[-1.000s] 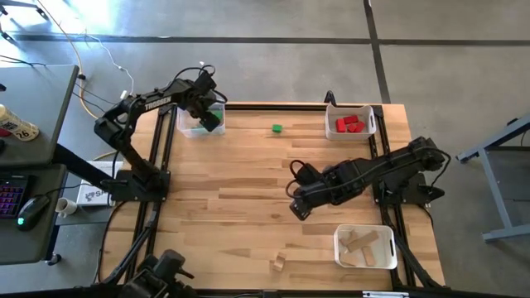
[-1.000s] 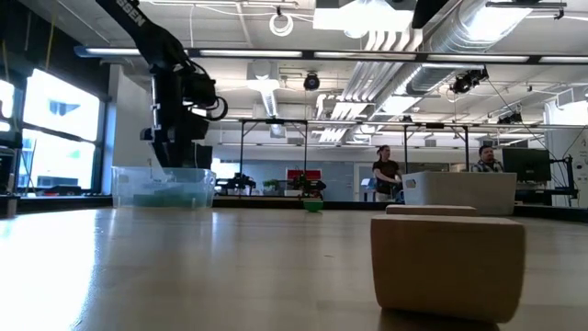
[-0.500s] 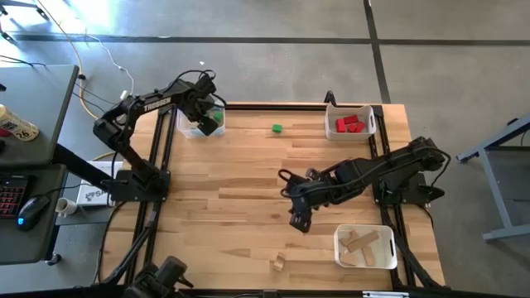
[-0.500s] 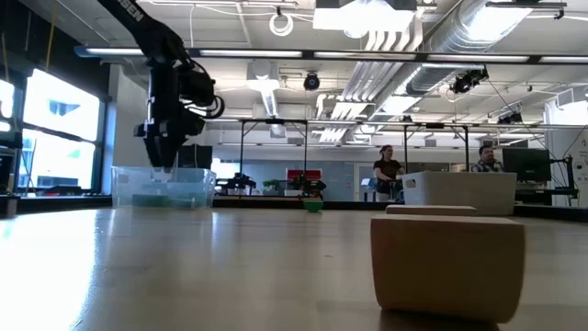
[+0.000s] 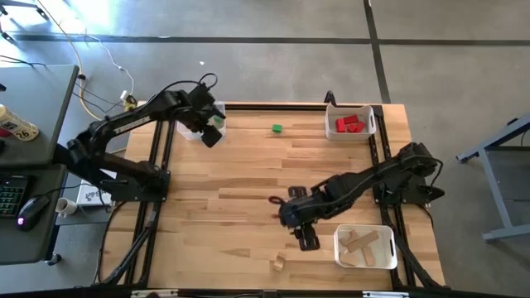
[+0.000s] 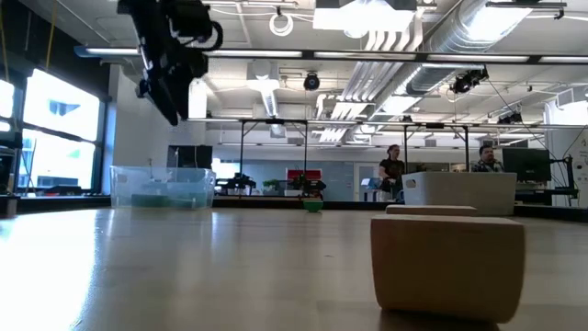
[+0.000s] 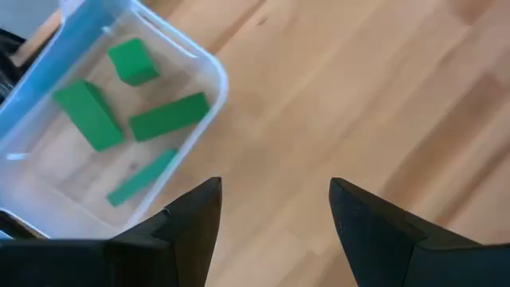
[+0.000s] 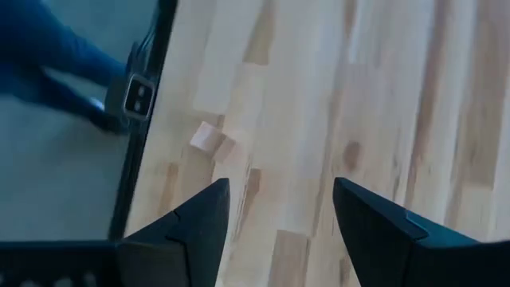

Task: Sort & place blocks by color
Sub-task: Put the brown block into the white bin

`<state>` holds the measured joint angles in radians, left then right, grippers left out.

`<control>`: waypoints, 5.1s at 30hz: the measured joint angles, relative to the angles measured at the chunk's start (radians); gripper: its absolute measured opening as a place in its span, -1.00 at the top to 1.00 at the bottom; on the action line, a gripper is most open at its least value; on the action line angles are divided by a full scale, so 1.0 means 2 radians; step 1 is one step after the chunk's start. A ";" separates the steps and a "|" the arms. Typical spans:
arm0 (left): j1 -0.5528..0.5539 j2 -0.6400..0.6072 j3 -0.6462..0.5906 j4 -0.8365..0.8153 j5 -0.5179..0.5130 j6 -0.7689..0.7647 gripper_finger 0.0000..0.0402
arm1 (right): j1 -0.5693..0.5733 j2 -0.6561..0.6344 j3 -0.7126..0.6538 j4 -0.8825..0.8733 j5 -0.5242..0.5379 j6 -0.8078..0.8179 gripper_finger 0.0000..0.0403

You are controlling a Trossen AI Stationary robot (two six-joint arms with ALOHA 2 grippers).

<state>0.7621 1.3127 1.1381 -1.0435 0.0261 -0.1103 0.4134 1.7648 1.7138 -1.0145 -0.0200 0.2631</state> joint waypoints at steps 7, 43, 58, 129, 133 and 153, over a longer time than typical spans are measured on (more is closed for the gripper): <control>-0.058 -0.061 0.000 -0.028 0.000 -0.080 -0.09 | 0.017 0.018 0.000 0.013 0.000 -0.118 -0.05; -0.266 -0.134 0.000 -0.060 -0.024 -0.245 -0.09 | 0.062 0.151 0.000 0.119 -0.031 -0.389 -0.05; -0.284 -0.134 0.000 -0.060 -0.058 -0.258 -0.09 | 0.060 0.191 0.000 0.127 -0.033 -0.394 -0.05; -0.284 -0.134 0.000 -0.060 -0.071 -0.250 -0.09 | 0.039 0.233 0.000 0.156 -0.082 -0.080 0.41; -0.284 -0.134 0.000 -0.060 -0.071 -0.250 -0.09 | 0.039 0.233 0.000 0.157 -0.084 -0.061 0.66; -0.284 -0.134 0.000 -0.060 -0.099 -0.233 -0.10 | 0.060 0.220 0.000 0.097 -0.058 0.064 0.86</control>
<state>0.1947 1.0447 1.1382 -1.1637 -0.1715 -0.5767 0.5338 2.2058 1.7134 -0.8196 -0.1351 0.3908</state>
